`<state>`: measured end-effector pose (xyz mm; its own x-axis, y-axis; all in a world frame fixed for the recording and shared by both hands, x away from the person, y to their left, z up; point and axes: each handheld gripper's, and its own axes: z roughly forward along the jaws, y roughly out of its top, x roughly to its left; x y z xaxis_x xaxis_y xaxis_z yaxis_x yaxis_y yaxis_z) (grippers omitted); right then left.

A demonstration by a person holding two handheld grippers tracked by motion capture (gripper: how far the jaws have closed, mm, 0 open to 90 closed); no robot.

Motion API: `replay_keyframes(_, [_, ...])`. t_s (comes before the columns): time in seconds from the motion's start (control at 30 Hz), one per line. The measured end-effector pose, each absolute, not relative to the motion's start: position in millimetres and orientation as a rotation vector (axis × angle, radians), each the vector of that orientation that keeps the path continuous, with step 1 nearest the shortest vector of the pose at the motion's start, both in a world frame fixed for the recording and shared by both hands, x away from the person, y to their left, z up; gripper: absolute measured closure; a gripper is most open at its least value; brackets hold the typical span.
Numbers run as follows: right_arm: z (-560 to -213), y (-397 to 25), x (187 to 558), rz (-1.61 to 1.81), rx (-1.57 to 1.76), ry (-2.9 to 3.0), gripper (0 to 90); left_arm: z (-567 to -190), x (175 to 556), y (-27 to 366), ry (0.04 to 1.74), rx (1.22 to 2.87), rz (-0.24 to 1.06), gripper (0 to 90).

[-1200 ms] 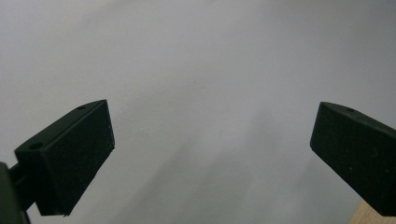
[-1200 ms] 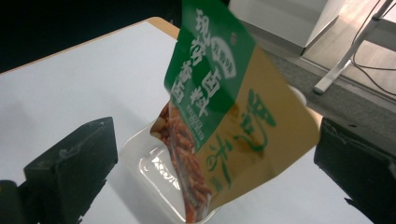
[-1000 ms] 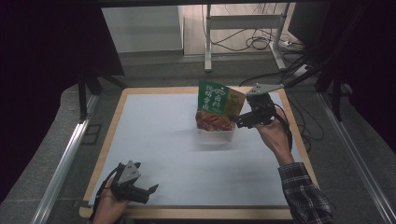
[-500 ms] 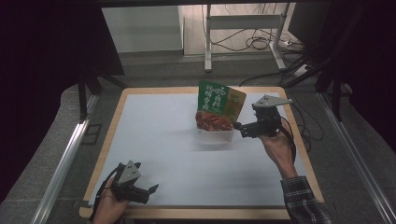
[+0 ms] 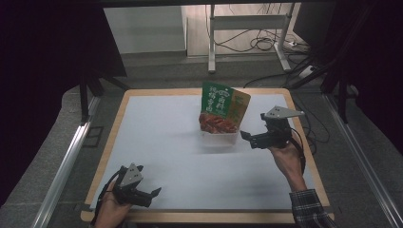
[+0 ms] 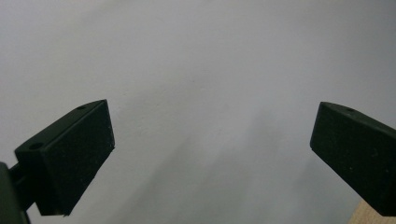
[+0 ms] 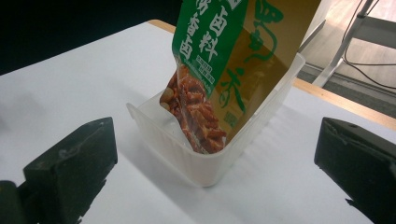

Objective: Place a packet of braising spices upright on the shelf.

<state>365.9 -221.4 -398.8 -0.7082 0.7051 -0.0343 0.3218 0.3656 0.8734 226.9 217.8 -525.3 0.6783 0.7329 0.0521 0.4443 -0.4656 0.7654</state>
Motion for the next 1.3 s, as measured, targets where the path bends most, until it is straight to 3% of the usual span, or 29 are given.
replay_keyframes(1.3, [-428,-228,328,1.186,0.876,2.321,0.0,-523,224,220,0.874,2.096,0.503,0.0])
